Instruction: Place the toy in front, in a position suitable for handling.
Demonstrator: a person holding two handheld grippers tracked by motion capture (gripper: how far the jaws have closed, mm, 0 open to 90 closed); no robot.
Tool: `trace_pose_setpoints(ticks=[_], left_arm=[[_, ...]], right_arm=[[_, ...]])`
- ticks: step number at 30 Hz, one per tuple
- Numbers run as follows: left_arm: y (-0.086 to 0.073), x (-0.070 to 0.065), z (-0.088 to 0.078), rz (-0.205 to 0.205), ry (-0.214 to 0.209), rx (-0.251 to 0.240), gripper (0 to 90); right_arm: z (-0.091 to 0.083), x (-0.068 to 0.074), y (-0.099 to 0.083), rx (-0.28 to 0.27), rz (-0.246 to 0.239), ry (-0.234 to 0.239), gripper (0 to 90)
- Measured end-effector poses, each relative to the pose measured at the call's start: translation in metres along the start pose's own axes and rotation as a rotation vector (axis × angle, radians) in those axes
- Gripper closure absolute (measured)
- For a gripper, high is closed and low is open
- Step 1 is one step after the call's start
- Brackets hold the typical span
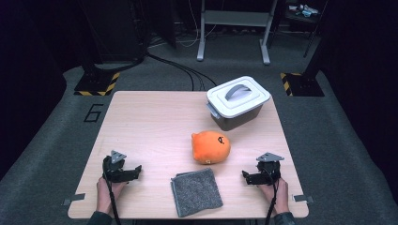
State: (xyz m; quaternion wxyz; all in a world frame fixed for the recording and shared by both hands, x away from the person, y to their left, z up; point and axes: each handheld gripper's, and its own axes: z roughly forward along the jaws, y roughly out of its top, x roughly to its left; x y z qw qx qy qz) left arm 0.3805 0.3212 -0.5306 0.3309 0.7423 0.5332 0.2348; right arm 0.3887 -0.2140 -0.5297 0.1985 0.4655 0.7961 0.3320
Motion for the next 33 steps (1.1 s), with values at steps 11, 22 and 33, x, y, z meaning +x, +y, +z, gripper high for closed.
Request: trace_pose_setpoints(ticks=[11, 22, 33], left_arm=[[0.012, -0.009, -0.005, -0.005, -0.059, -0.041, 11.3], [0.036, -0.035, -0.003, 0.05, -0.136, -0.059, 11.4], [0.054, -0.052, -0.001, 0.083, -0.201, -0.073, 11.8]], right_arm=[[0.0, 0.0, 0.0, 0.001, -0.003, -0.002, 0.0], [0.0, 0.0, 0.0, 0.002, -0.001, -0.003, 0.0], [0.0, 0.0, 0.0, -0.006, 0.017, -0.004, 0.6]])
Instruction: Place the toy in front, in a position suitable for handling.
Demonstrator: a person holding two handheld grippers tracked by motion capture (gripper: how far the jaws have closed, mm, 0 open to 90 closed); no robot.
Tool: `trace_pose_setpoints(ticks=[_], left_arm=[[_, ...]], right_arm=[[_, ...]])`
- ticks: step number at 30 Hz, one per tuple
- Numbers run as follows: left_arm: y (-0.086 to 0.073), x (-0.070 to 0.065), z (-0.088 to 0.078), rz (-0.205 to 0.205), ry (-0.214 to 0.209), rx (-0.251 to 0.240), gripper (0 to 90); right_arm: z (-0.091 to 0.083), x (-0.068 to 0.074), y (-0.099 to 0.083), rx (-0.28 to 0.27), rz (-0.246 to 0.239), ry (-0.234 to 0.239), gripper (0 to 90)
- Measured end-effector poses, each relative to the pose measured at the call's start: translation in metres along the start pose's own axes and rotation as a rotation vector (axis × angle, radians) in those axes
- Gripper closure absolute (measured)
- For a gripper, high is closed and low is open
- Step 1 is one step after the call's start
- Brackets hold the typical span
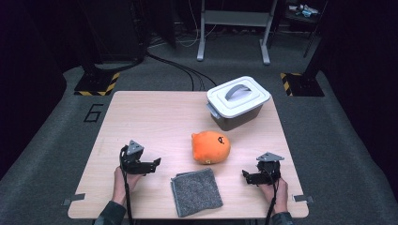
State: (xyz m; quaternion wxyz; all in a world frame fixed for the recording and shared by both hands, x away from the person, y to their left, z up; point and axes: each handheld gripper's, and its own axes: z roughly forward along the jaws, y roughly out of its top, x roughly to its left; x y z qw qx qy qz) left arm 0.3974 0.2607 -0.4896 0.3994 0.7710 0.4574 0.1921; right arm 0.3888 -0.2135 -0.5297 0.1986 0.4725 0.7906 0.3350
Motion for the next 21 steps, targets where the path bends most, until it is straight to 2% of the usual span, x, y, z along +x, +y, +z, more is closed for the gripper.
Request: trace_pose_setpoints(ticks=[4, 10, 12, 13, 15, 17, 19, 21], left_arm=[[0.008, -0.005, 0.002, 0.013, -0.024, -0.005, 12.3], [0.025, -0.018, 0.009, 0.033, -0.095, -0.017, 12.4], [0.034, -0.026, 0.014, 0.033, -0.137, -0.027, 12.6], [0.041, -0.031, 0.019, 0.052, -0.159, -0.022, 12.6], [0.051, -0.038, 0.026, 0.088, -0.16, -0.02, 12.6], [0.057, -0.042, 0.03, 0.095, -0.196, -0.01, 12.4], [0.064, -0.05, 0.032, 0.129, -0.192, -0.016, 12.6], [0.067, -0.056, 0.034, 0.13, -0.213, -0.019, 12.5]], right_arm=[[0.0, 0.0, 0.0, -0.001, -0.001, 0.0, 0.6], [0.0, 0.0, 0.0, 0.0, 0.004, -0.001, 0.7], [0.0, 0.0, 0.0, -0.001, 0.0, -0.001, 0.7], [0.0, 0.0, 0.0, 0.0, 0.004, -0.001, 0.7], [0.0, 0.0, 0.0, 0.002, 0.002, -0.001, 0.7], [0.0, 0.0, 0.0, 0.001, 0.007, -0.001, 0.7], [0.0, -0.001, 0.0, 0.002, -0.004, -0.002, 0.8], [0.0, 0.0, 0.0, -0.001, 0.001, -0.003, 0.8]])
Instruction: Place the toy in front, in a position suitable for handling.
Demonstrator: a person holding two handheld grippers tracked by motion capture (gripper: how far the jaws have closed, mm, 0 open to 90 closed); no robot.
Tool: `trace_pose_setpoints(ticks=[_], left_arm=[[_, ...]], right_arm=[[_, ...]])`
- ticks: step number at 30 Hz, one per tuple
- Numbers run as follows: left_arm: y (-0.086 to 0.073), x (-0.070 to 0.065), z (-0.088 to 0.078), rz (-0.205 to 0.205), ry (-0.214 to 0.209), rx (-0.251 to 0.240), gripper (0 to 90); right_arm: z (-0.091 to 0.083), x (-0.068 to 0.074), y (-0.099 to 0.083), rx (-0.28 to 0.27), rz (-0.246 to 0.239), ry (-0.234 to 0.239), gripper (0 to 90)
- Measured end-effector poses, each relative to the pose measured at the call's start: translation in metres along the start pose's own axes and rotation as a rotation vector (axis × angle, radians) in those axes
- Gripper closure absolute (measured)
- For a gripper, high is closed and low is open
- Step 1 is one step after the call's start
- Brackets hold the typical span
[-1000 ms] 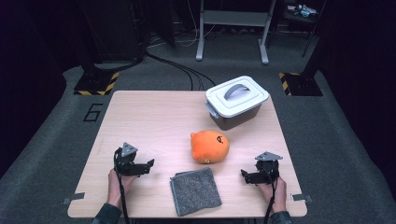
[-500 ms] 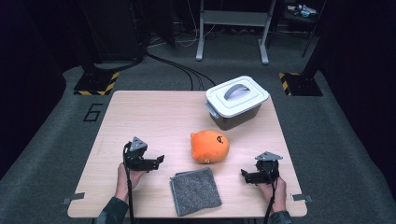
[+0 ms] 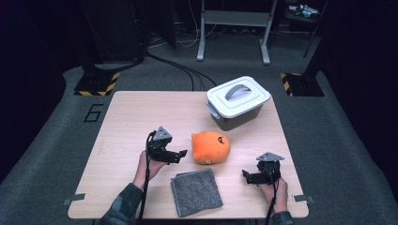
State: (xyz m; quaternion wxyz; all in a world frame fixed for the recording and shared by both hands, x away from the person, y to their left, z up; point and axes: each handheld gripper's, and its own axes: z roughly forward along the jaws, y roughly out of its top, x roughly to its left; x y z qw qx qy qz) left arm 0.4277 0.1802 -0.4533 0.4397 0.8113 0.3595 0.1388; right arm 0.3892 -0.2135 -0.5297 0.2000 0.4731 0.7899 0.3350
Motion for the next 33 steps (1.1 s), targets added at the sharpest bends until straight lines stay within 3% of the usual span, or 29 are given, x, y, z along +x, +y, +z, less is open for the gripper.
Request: trace_pose_setpoints(ticks=[2, 8, 21, 26, 30, 33], left_arm=[[0.003, -0.003, 0.002, 0.039, 0.023, 0.009, 12.7], [0.01, -0.004, 0.013, 0.015, -0.01, 0.004, 13.1], [0.026, -0.015, 0.034, 0.031, -0.068, 0.01, 14.6], [0.03, -0.02, 0.043, 0.054, -0.068, 0.032, 15.6], [0.029, -0.019, 0.05, 0.041, -0.094, 0.039, 18.4], [0.027, -0.02, 0.055, 0.036, -0.104, 0.05, 26.9]], right_arm=[[0.0, 0.0, 0.0, 0.0, 0.0, 0.0, 0.9], [0.0, 0.0, 0.0, 0.0, 0.001, -0.001, 0.9], [0.0, 0.0, 0.0, 0.0, 0.0, 0.0, 0.9], [0.0, 0.0, 0.0, 0.0, 0.001, 0.0, 0.9], [0.0, 0.0, 0.0, 0.0, 0.001, 0.0, 0.9], [0.0, 0.0, 0.0, 0.0, 0.001, 0.0, 0.9]])
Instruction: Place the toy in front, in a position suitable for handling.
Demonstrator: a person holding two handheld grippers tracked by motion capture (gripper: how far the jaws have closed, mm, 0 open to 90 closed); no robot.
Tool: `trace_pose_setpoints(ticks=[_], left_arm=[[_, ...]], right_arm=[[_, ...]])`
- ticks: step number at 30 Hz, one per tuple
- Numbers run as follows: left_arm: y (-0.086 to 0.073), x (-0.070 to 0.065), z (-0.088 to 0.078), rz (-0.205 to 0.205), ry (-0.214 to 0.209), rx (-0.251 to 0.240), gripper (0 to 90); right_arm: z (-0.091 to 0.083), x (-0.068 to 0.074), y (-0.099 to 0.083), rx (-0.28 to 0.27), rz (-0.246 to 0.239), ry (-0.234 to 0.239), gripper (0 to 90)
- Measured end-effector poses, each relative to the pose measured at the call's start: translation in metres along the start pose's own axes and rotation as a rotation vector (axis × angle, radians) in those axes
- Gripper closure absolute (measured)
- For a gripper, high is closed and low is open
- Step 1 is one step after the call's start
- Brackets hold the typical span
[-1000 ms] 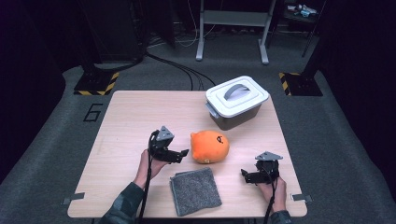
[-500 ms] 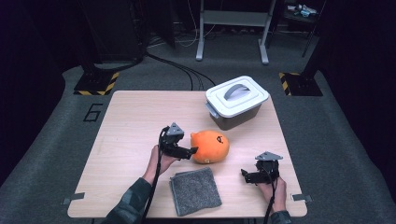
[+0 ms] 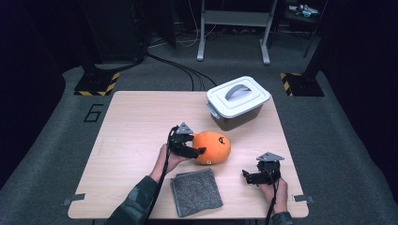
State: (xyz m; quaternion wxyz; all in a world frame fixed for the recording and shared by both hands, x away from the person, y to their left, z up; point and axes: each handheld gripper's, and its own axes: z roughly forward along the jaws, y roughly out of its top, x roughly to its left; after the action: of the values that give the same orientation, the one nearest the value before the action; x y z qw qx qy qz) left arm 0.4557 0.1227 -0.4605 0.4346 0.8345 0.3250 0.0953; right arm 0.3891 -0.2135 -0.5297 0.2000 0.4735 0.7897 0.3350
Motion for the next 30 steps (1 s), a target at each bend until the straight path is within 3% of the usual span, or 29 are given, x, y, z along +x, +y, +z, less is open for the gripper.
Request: trace_pose_setpoints(ticks=[8, 16, 19, 30], left_arm=[[-0.003, -0.006, 0.007, 0.03, 0.043, 0.034, 47.8], [-0.008, -0.009, 0.009, 0.034, 0.057, 0.012, 68.6], [-0.009, -0.009, 0.007, 0.052, 0.06, -0.006, 72.9], [-0.011, -0.009, 0.001, 0.035, 0.026, -0.075, 78.5]], right_arm=[[0.0, -0.001, 0.0, 0.003, -0.009, -0.001, 1.2], [0.0, -0.001, 0.0, 0.002, -0.009, -0.002, 1.5], [0.0, -0.001, 0.0, 0.002, -0.01, -0.002, 1.6], [-0.001, -0.001, 0.0, 0.001, -0.009, -0.003, 1.7]])
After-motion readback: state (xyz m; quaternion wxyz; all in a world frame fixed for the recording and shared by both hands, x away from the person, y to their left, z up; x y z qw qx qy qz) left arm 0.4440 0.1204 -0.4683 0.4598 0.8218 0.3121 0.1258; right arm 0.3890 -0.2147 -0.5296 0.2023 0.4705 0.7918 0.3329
